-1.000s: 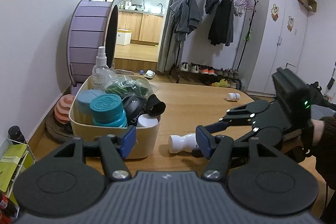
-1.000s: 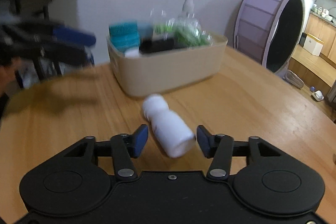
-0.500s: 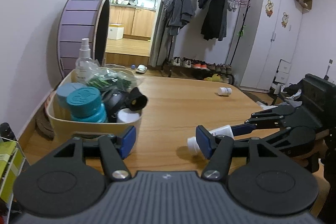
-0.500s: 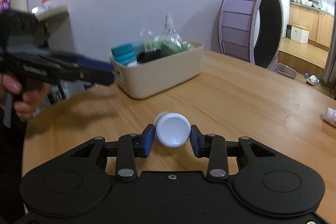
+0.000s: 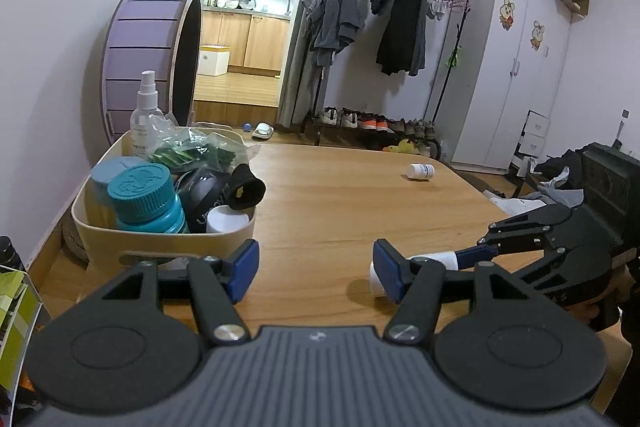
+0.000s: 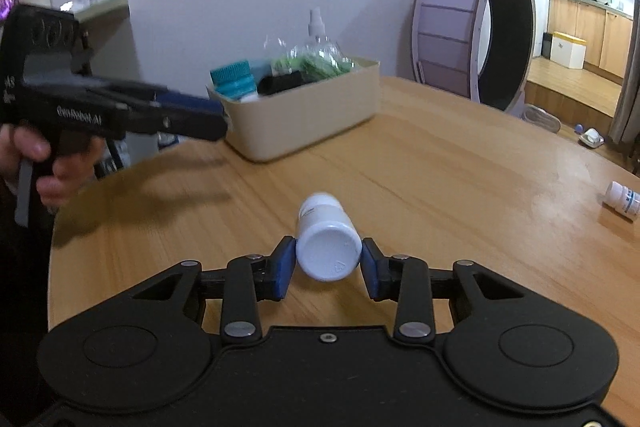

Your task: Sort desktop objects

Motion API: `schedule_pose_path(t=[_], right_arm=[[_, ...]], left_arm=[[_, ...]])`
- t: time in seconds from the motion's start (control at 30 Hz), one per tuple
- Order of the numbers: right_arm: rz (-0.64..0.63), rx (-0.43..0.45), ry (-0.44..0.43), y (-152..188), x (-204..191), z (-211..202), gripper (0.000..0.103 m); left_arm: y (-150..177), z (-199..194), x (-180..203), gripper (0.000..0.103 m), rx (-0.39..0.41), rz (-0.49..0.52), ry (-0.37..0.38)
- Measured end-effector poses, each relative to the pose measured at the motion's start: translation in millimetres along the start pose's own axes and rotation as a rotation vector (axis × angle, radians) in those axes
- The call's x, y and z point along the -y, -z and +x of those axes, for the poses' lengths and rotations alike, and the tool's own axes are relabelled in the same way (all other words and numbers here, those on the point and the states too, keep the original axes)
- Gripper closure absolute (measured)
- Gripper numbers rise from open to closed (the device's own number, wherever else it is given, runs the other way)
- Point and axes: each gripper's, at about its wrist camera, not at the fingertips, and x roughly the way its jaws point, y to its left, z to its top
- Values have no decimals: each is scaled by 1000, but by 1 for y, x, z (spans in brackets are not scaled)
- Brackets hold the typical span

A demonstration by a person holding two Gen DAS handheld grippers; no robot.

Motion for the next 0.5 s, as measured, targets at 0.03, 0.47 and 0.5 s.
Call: schedule_pose_path(t=[0.03,0.47,0.5], right_arm=[[-6,-2,3,0,-1,1,68],[-62,36,8,-4,-13,1,41],[-69,31,9,-4,-14,4,41]], left_arm=[[0,0,0,41,0,0,1],[1,0,-2,41,1,-4,-1],[1,0,-2,41,1,-3,-1]])
